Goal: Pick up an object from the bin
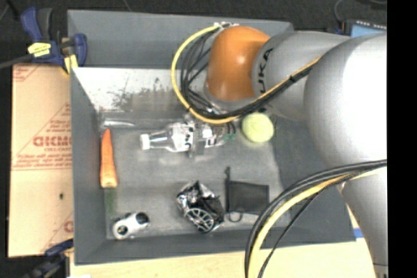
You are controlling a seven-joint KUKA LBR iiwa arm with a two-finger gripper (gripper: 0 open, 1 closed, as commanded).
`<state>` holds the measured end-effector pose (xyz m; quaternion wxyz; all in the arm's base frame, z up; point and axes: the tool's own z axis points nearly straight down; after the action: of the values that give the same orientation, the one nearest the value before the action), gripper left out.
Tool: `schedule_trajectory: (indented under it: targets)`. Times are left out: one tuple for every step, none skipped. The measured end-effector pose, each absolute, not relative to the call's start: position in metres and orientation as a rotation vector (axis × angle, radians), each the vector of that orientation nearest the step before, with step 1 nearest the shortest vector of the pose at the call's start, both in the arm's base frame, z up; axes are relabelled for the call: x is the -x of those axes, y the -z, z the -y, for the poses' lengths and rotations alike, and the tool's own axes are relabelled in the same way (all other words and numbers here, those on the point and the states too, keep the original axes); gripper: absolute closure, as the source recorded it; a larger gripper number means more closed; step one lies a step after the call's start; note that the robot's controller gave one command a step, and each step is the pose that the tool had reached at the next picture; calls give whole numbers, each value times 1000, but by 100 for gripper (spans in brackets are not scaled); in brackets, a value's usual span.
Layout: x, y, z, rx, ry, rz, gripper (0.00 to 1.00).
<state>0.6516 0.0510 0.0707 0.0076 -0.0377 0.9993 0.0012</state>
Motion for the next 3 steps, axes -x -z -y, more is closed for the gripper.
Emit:
schedule_trajectory:
  targets:
    - [-651, -74, -51, 118, -4, -3124, 100]
    - [-651, -83, -51, 117, -4, -3123, 100]
    - [-651, -93, -50, 117, -3, -3126, 100]
